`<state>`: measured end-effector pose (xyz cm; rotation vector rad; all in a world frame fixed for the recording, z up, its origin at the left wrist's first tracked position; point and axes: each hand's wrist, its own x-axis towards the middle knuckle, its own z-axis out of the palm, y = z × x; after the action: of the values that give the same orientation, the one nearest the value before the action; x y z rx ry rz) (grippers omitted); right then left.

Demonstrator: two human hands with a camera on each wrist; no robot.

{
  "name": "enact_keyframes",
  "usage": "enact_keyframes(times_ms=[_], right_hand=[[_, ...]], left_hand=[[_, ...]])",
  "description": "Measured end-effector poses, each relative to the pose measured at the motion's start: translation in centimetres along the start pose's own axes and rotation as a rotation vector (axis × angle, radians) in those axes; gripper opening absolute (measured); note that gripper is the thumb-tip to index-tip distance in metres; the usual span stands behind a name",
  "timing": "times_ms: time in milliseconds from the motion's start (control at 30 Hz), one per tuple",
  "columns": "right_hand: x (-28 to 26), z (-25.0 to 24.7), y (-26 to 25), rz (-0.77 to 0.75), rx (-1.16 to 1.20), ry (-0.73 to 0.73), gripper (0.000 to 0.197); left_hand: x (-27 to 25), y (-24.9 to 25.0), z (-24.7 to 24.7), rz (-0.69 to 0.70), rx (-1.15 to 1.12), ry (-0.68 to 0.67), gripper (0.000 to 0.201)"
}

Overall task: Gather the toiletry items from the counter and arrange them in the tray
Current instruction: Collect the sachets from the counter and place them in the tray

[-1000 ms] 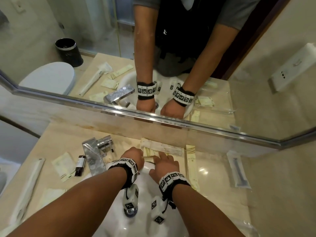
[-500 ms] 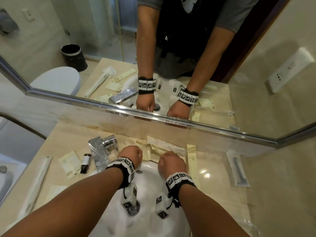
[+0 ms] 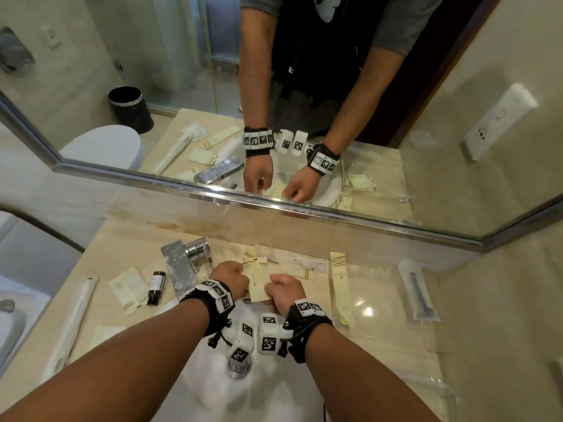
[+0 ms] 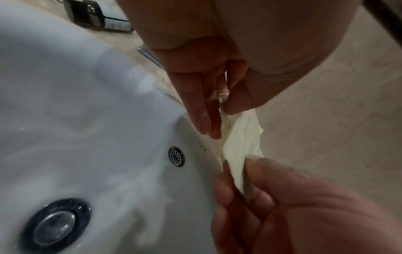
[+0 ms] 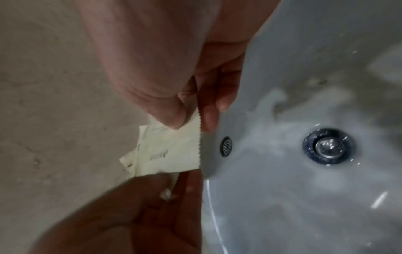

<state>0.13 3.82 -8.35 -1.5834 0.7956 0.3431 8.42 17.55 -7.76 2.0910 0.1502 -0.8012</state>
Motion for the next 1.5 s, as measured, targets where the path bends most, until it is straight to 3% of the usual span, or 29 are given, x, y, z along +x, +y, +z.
enact_keyframes(times_ms=[33, 167, 233, 333, 400, 600, 767, 933, 1100, 1267, 1400, 1500], right_hand=[[-0.3, 0.1, 0.0, 0.007, -0.02, -0.001, 0.03], [-0.6, 0.7, 0.1, -0.025, -0.058, 0.031, 0.006], [-0.4, 0.9, 0.1, -0.068, -0.1, 0.034, 0.01], [-0.1, 0.9, 0.0, -0.114, -0.129, 0.008, 0.01], [0.1, 0.6, 0.0, -0.126, -0.181, 0.002, 0.012], [1.9, -2.1, 0.2, -0.106, -0.858, 0.063, 0.049], [2.3, -4.5, 0.6, -0.016, -1.109, -0.074, 0.051], [2.8, -3.8, 0.5, -0.035, -1.218, -0.069, 0.059], [2.9, -2.4, 1.7, -0.116, -1.27, 0.09, 0.052], [3.1, -2.4, 1.7, -0.148, -1.344, 0.129, 0.043], [2.3, -4.1, 0.8, -0.276, -1.38, 0.164, 0.032], [1.0, -5.2, -0.1, -0.396, -1.255, 0.24, 0.029]], left_hand=[[-0.3, 0.0, 0.0, -0.006, -0.071, -0.017, 0.019], [-1.4, -0.1, 0.0, -0.013, -0.193, -0.041, 0.015], [-2.3, 0.4, -0.2, 0.009, -0.18, -0.039, 0.009], [-2.6, 0.4, -0.3, 0.066, -0.07, 0.017, 0.032], [-2.3, 0.0, -0.6, 0.095, 0.02, 0.019, 0.035], [-1.6, -0.5, -0.8, 0.12, 0.24, -0.018, 0.033], [-0.5, -0.8, -0.7, 0.109, 0.27, -0.039, 0.024], [0.7, -1.4, -0.4, 0.088, 0.252, -0.044, 0.027], [1.7, -1.9, 0.1, 0.077, 0.259, -0.076, 0.036], [1.6, -1.8, 0.0, 0.065, 0.256, -0.065, 0.031], [1.1, -1.5, -0.3, 0.076, 0.235, -0.067, 0.023], [0.9, -1.2, -0.3, 0.085, 0.229, -0.067, 0.017]])
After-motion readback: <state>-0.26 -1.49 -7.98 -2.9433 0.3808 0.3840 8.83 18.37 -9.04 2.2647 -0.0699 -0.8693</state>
